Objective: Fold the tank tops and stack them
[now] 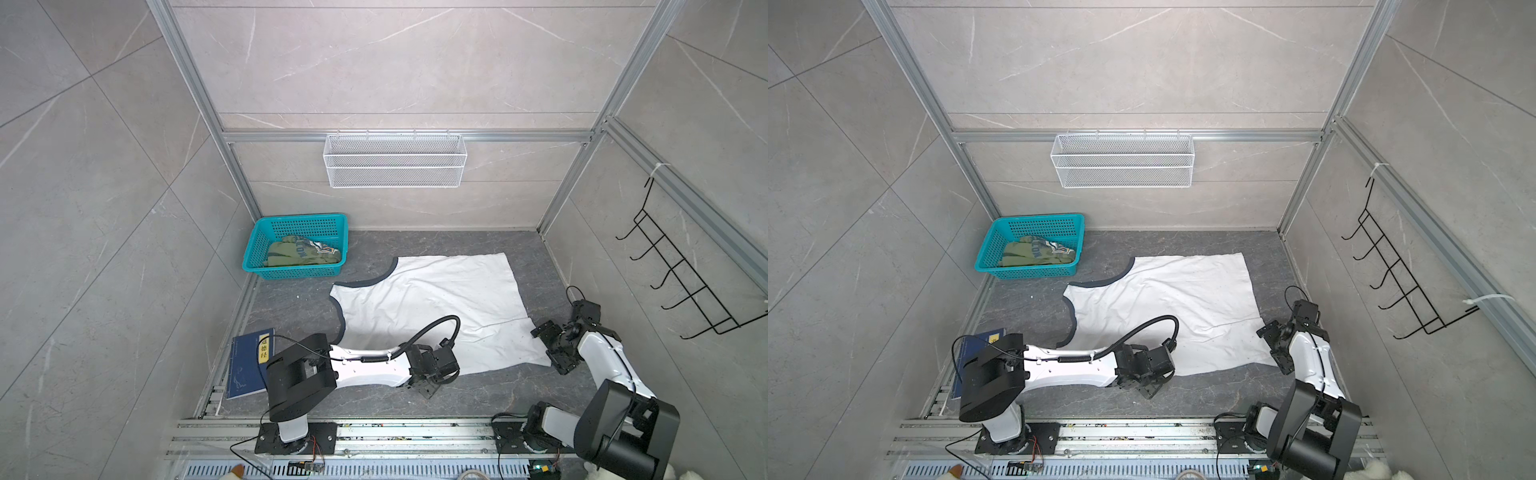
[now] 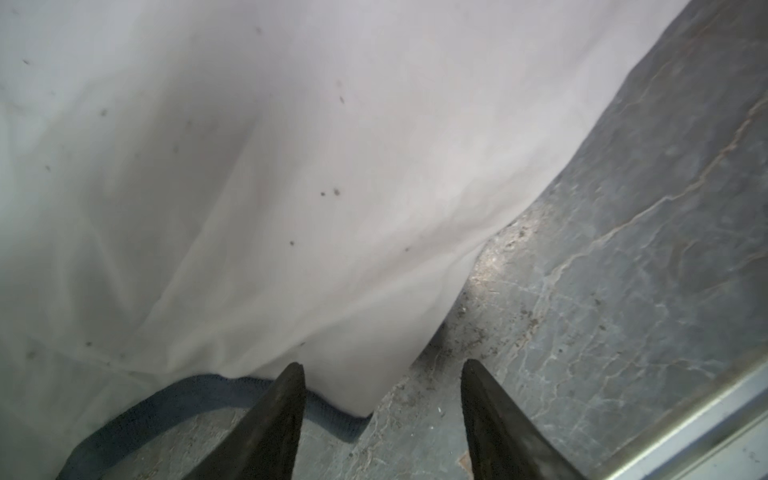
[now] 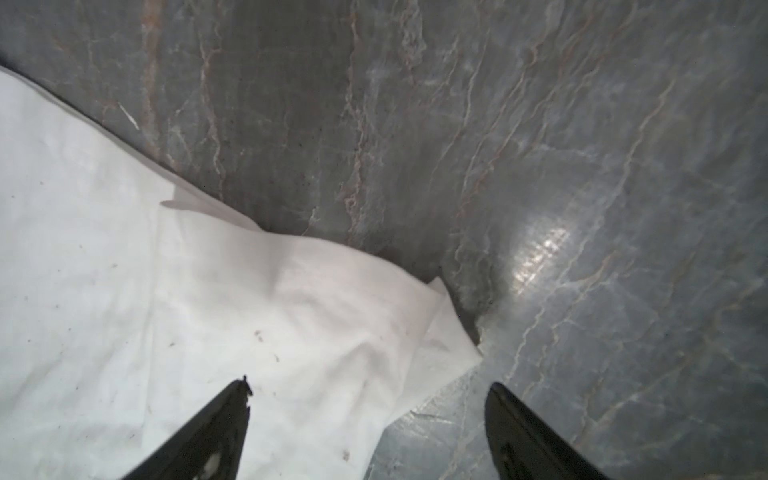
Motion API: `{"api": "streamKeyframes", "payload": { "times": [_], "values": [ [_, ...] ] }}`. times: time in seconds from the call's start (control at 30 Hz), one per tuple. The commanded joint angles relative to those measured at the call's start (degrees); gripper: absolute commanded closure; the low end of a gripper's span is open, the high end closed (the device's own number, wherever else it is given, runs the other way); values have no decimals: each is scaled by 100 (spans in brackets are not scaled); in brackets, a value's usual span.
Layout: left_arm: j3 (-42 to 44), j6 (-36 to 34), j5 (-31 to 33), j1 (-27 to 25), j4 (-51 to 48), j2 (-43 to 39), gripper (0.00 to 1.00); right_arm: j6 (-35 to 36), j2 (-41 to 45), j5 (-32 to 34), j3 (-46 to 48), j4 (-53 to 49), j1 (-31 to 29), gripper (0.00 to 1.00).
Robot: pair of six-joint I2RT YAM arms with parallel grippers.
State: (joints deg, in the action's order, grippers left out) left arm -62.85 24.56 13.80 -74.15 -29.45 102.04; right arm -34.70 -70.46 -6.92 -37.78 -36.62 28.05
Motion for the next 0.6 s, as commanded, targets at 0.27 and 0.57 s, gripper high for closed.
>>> {"api": "streamKeyframes", "payload": {
  "times": [0.27, 0.57],
  "values": [
    [156, -78, 265, -9, 104, 151, 66, 199, -517, -615, 277, 599, 201, 29],
    [404, -102, 369, 109, 418, -281, 83, 311, -720, -919, 278, 670, 188, 75]
  ]
}}
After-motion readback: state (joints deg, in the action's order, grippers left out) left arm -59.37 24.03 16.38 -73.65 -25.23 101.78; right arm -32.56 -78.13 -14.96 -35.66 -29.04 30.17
